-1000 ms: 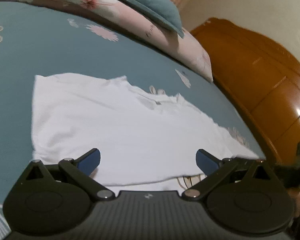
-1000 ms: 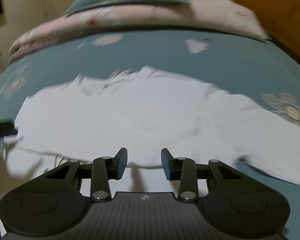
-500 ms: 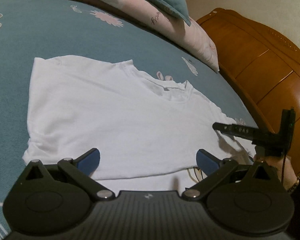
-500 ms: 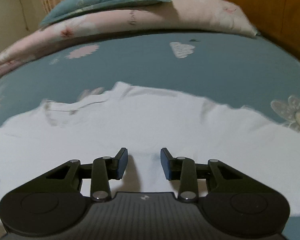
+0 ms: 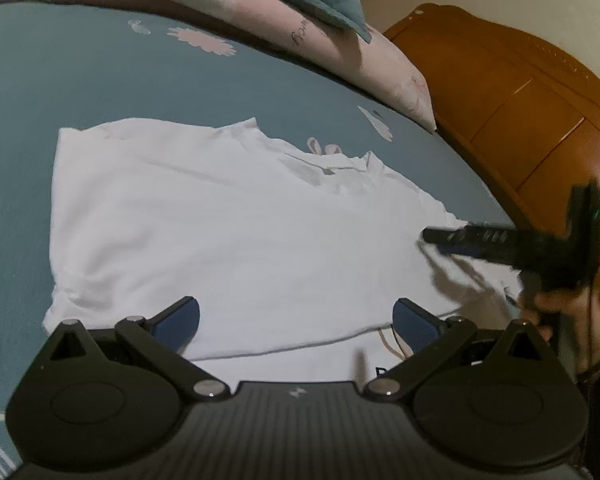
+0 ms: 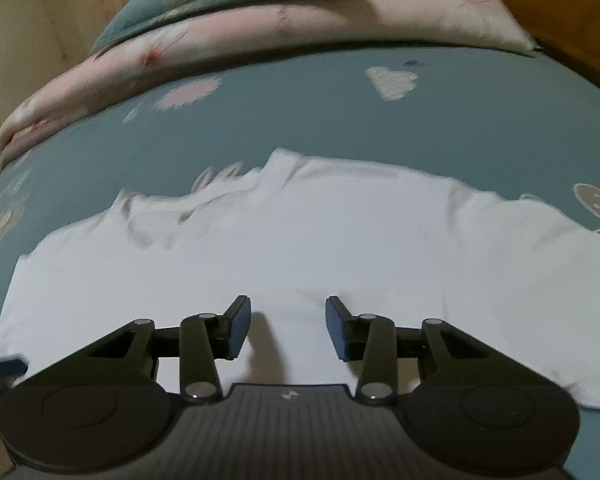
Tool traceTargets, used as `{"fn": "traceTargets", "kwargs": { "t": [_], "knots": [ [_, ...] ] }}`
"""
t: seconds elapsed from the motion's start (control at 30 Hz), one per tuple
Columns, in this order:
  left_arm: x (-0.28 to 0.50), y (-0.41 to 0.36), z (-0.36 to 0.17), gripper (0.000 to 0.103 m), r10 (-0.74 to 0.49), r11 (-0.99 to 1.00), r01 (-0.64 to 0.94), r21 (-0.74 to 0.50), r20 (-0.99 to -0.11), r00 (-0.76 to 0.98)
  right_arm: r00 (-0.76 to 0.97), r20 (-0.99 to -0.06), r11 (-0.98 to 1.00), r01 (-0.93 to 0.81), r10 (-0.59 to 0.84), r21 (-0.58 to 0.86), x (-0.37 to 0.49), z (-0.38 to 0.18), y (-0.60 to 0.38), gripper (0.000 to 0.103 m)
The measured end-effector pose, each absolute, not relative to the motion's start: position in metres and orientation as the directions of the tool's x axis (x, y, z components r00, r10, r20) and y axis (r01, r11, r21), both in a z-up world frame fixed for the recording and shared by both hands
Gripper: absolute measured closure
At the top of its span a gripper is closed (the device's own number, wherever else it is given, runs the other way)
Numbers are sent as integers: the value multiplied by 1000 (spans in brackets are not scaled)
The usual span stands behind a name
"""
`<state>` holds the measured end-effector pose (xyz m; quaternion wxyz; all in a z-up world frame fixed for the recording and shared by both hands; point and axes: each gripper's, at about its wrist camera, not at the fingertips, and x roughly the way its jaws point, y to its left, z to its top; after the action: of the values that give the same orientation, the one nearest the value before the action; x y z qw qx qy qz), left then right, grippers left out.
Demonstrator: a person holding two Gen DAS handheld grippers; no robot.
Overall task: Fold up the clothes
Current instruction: 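Pull the open right gripper back from the folded shirt, then move the open right gripper to the cuff of the outstretched sleeve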
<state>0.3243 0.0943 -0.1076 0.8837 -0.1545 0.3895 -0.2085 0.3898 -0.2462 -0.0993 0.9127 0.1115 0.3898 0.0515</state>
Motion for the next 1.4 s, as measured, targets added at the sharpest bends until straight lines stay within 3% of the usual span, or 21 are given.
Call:
{"fn": "traceTargets", "kwargs": {
  "t": [0.13, 0.3, 0.5, 0.7, 0.8, 1.0, 1.07, 1.4],
  "knots": [
    [317, 90, -98, 1, -517, 850, 291, -439, -592, 619, 697, -688, 968, -30, 199, 249, 363, -80, -256, 51],
    [313, 77, -96, 1, -515, 854, 306, -421, -601, 612, 650, -722, 962, -55, 237, 267, 334, -84, -264, 50],
    [305, 64, -88, 1, -523, 849, 320, -421, -577, 627, 649, -750, 977, 43, 131, 208, 305, -76, -277, 50],
    [303, 43, -85, 1, -489, 872, 320, -370, -641, 591, 664, -714, 970, -85, 224, 226, 250, -51, -257, 44],
    [295, 31, -81, 1, -500, 866, 354, -354, -647, 575, 630, -743, 974, -129, 226, 188, 233, -65, -244, 42],
    [280, 5, -80, 1, -525, 846, 421, -327, -648, 552, 570, -810, 990, -50, 139, 135, 206, -100, -256, 41],
    [278, -6, -83, 1, -515, 848, 438, -300, -665, 541, 581, -804, 990, -23, 129, 142, 199, -97, -266, 36],
    [273, -34, -98, 1, -519, 834, 478, -277, -688, 507, 666, -735, 974, 52, 130, 219, 197, -78, -305, 36]
  ]
}}
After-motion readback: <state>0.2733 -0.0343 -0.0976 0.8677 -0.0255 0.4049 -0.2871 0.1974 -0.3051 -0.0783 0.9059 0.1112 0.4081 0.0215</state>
